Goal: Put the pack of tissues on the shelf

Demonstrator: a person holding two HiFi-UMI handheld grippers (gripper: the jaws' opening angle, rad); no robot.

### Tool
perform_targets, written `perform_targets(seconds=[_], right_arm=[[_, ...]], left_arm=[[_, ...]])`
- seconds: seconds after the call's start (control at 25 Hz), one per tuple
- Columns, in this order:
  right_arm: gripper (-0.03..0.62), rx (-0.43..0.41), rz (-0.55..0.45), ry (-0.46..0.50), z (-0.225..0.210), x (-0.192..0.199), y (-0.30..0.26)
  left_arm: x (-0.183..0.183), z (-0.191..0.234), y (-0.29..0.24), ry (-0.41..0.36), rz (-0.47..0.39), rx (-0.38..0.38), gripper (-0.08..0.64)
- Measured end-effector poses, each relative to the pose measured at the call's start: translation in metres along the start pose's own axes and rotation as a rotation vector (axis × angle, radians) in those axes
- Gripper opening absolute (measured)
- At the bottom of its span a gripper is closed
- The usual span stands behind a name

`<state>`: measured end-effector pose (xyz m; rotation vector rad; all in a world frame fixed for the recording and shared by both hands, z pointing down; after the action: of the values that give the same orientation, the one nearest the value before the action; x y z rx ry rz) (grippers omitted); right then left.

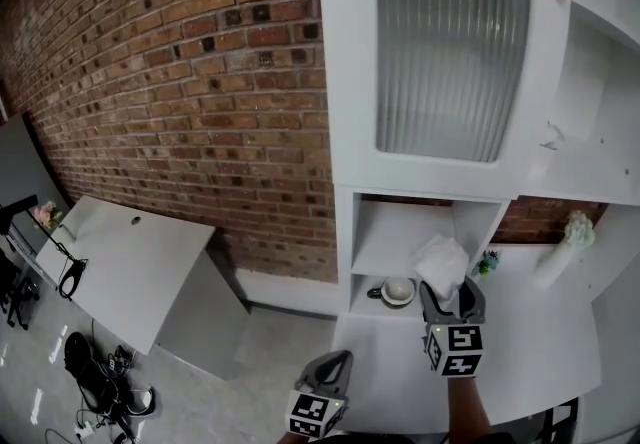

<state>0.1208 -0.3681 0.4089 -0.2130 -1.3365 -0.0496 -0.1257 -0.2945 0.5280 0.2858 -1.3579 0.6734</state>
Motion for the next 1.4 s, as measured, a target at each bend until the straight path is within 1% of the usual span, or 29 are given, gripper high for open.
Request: perform_targets(seconds=[0.16, 0.36, 0.48, 0.6, 0.76, 0.88, 0.96, 1.12, 1.32, 1.4], right_arm=[[0.284, 0.021, 0.028, -0.059, -0.002, -0.003, -0.019], [0.285, 0.029, 0.055, -0.034, -0.009, 0.0, -0.039], [0.285, 0.029, 0.052, -0.038, -0.011, 0.0, -0.049], [0.285, 0.031, 0.059, -0.019, -0.013, -0.001, -0.059], [0.287, 0.002, 0.076, -0.013, -0.013, 0.004, -0.072], [0.291, -0.006, 0.103, 0.007, -0.01, 0.011, -0.079], [0.293, -0.001, 0.128, 0.004, -0.009, 0.016, -0.084], [0.299, 0.014, 0.16, 0.0, -0.009, 0.024, -0.088], [0.311, 0.004, 0.168, -0.014, -0.01, 0.024, -0.09], [0.329, -0.009, 0.17, -0.032, -0.01, 0.024, -0.089]], left_arm=[[0.001, 0.005, -0.006, 0.01, 0.014, -0.022, 0.012], [0.007, 0.006, -0.015, 0.0, 0.018, -0.025, 0.012], [0.01, 0.008, -0.02, 0.006, 0.019, -0.037, 0.012], [0.012, 0.007, -0.025, 0.01, 0.027, -0.036, 0.012], [0.014, 0.006, -0.028, 0.007, 0.033, -0.043, 0.012], [0.011, 0.008, -0.027, 0.022, 0.045, -0.054, 0.012], [0.007, 0.009, -0.026, 0.017, 0.059, -0.062, 0.012], [0.005, 0.013, -0.025, 0.011, 0.059, -0.07, 0.012], [0.01, 0.018, -0.028, 0.009, 0.052, -0.08, 0.012], [0.012, 0.018, -0.029, 0.012, 0.049, -0.077, 0.012]])
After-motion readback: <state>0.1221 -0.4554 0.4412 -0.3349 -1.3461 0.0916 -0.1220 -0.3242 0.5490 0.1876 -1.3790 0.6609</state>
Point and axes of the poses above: the fingertips, and each gripper's own axes: y backward along the fingers, z to its left, x out of its underside, the point moved 10 cm from there along y, backward along the fingers, and after that the axes turned 6 degrees about y, right-handed, at the moved point
